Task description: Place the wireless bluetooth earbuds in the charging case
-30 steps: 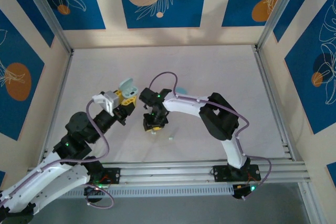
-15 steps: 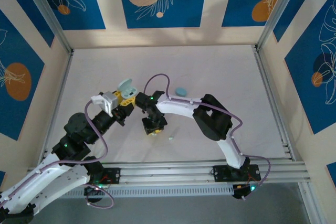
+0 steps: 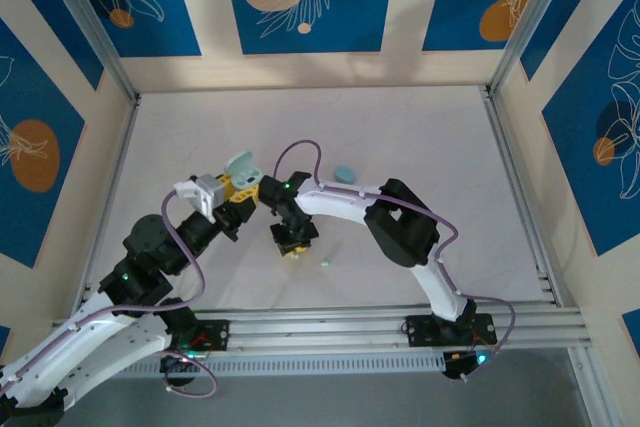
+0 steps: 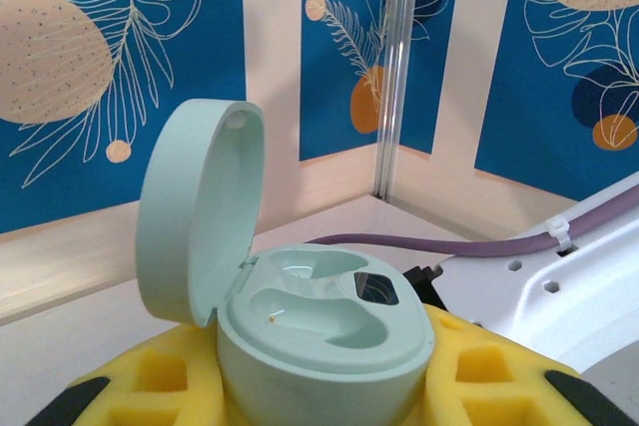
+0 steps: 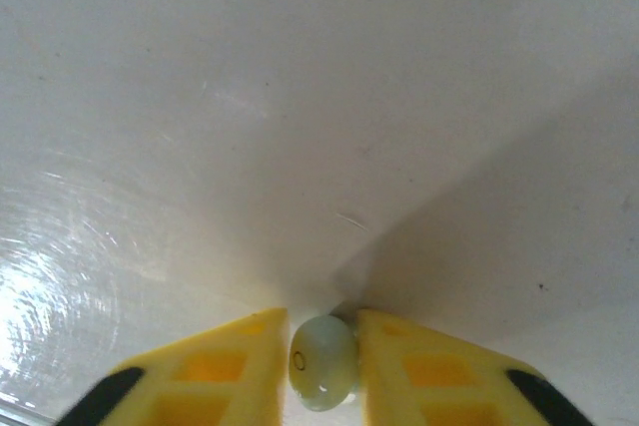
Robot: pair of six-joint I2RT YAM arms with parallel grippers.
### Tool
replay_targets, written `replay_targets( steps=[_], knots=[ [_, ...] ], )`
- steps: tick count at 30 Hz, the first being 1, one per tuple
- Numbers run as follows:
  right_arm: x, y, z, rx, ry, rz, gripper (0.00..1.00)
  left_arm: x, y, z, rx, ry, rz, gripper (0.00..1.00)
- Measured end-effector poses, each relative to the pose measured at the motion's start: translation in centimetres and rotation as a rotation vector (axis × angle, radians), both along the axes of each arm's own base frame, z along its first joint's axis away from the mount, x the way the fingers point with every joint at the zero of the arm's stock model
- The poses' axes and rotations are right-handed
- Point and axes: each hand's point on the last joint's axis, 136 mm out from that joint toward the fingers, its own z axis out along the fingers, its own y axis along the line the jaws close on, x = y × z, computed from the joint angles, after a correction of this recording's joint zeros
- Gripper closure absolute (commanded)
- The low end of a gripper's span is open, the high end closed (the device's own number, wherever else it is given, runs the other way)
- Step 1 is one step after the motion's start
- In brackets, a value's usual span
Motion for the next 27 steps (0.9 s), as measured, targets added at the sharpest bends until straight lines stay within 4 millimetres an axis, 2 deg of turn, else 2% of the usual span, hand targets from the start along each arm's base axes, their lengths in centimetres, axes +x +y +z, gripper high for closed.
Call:
replay_targets(
  steps=[9,12,15,19,27],
  knots=[
    [0.3,-0.3,0.1,-0.005,0.003,-0.008,0.8,0.0,0.0,0.0,-0.005,0.005,-0.001,0.71],
    [0.3,-0.5,0.1,0.034,0.021,-0.027,0.8,0.0,0.0,0.0,-0.006,0.005,-0.001,0.71],
    [0.4,-1.4,1.0,0.106,0.049,-0.076,0.81,0.0,-0.1,-0.1,-0.008,0.01,-0.004,0.71],
    [0.7,-2.3,4.3,0.293,0.08,-0.165,0.81,0.0,-0.3,-0.2,-0.003,0.015,-0.015,0.71],
    [1.9,-4.0,16.3,0.832,0.104,-0.258,0.8,0.0,-1.4,-1.1,0.023,0.035,-0.057,0.71]
  ],
)
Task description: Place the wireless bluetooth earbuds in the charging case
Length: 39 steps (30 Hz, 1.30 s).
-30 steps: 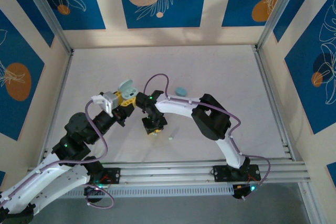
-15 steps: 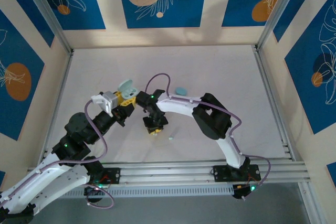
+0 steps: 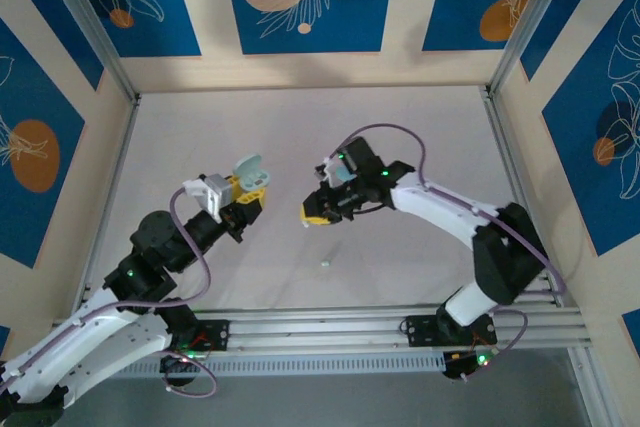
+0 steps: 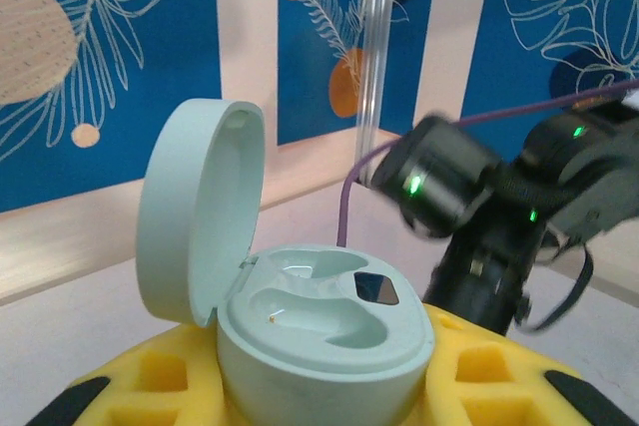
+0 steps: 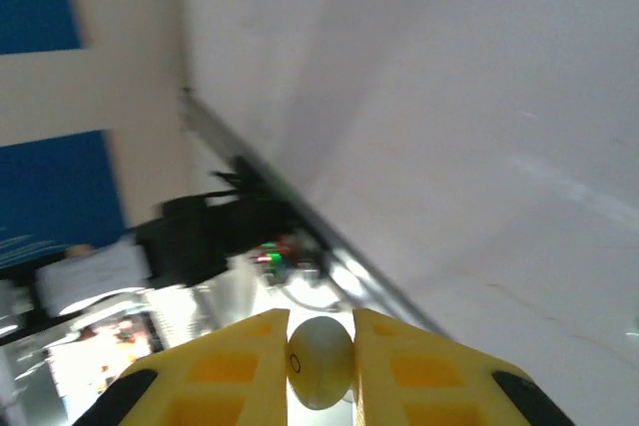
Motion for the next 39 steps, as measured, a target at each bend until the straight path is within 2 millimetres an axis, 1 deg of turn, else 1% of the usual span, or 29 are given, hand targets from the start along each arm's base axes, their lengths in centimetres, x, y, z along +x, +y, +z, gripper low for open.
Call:
replay_targets(
  steps=[3,5,7,9,14,21,30,39],
  knots=[
    [-0.2,-0.8,4.0,0.145,-0.019,0.002,0.8,0.1,-0.7,-0.6,0.019,0.013,-0.023,0.71],
    [-0.3,-1.6,6.0,0.215,-0.027,-0.007,0.8,0.1,-1.1,-0.8,0.026,0.019,-0.04,0.71],
    [-0.3,-2.3,7.3,0.259,-0.026,-0.027,0.79,0.0,-1.4,-1.1,0.034,0.021,-0.055,0.71],
    [-0.3,-2.9,8.1,0.283,-0.016,-0.063,0.79,0.0,-1.9,-1.5,0.048,0.029,-0.076,0.71],
    [-0.7,-3.5,9.1,0.312,0.02,-0.116,0.79,-0.5,-3.0,-1.9,0.074,0.02,-0.139,0.71],
    [-0.3,-4.2,10.2,0.316,0.056,-0.228,0.79,-1.1,-4.4,-2.5,0.106,0.007,-0.225,0.71],
    [-0.1,-5.1,10.1,0.308,0.094,-0.342,0.78,-1.4,-4.8,-2.2,0.113,-0.021,-0.252,0.71],
    [-0.2,-5.2,10.6,0.323,0.117,-0.36,0.78,-1.5,-4.8,-2.2,0.122,-0.032,-0.259,0.71]
  ],
)
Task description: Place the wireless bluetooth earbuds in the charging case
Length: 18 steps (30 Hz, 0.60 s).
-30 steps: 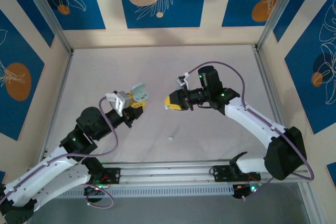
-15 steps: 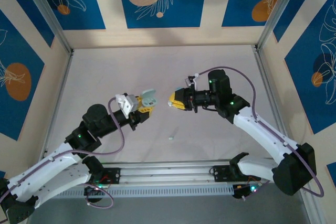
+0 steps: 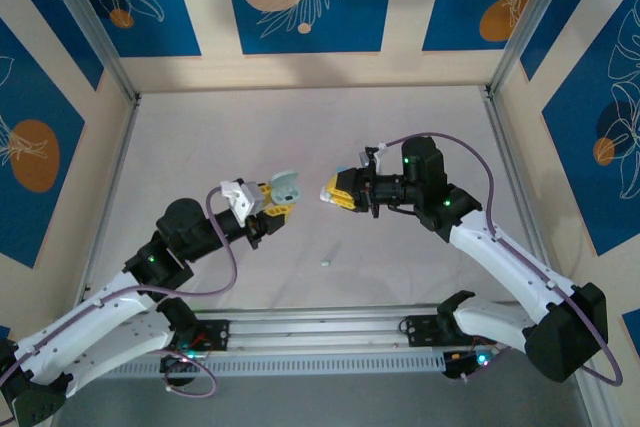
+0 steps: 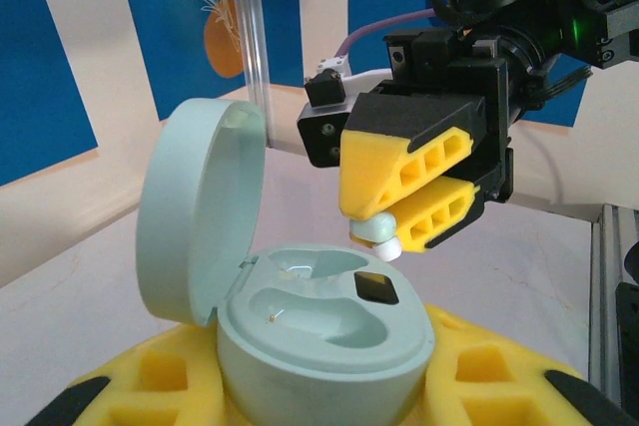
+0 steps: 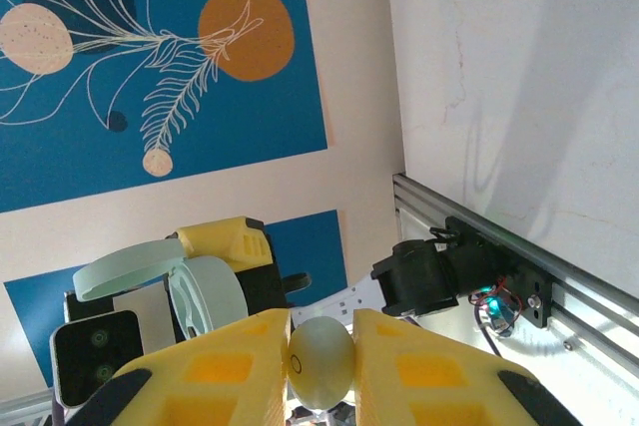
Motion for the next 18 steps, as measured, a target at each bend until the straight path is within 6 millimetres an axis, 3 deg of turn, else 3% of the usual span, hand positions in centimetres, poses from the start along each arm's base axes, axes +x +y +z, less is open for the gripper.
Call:
replay_targets(
  steps=[8,18],
  knots=[
    [-0.2,0.2,0.4,0.001,-0.011,0.001,0.78,-0.2,-0.2,0.6,-0.018,-0.027,-0.017,0.71],
    [-2.5,1.6,6.8,0.01,-0.302,0.064,0.79,0.5,-1.1,-0.1,-0.01,-0.045,-0.026,0.71]
  ],
)
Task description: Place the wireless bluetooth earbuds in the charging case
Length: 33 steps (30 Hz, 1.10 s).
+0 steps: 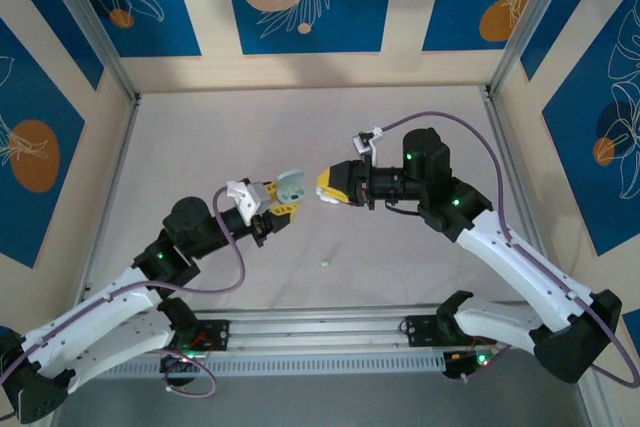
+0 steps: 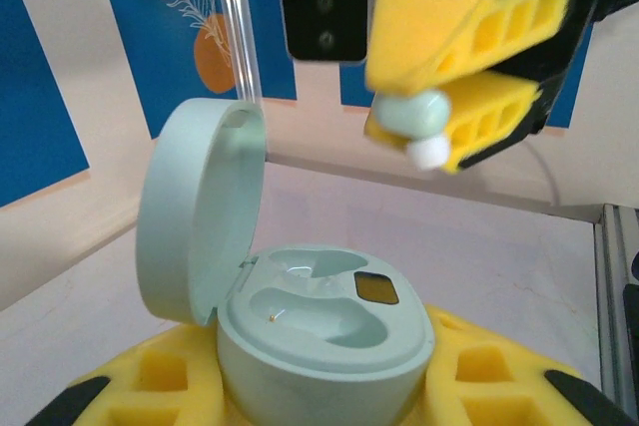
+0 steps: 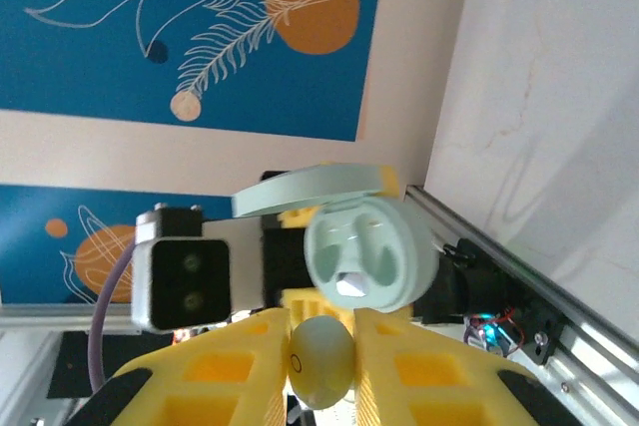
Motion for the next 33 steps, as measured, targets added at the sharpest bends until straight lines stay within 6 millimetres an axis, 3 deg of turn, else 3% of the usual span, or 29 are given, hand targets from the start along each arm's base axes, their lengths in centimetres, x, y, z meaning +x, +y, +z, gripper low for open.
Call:
replay_targets(
  steps=[10,19,28,33],
  knots=[
    [-2.3,2.5,2.1,-0.031,-0.146,0.1,0.78,0.2,-0.4,0.6,-0.019,-0.027,-0.008,0.71],
    [-1.5,4.3,0.4,-0.091,-0.142,0.103,0.79,0.1,-0.4,0.6,-0.021,-0.028,-0.015,0.71],
    [-1.0,5.0,1.2,-0.108,-0.178,0.074,0.79,0.0,-0.5,0.6,-0.023,-0.026,-0.019,0.71],
    [-0.7,5.6,0.3,-0.161,-0.177,0.066,0.79,0.0,-0.5,1.0,-0.036,-0.031,-0.018,0.7]
  ],
)
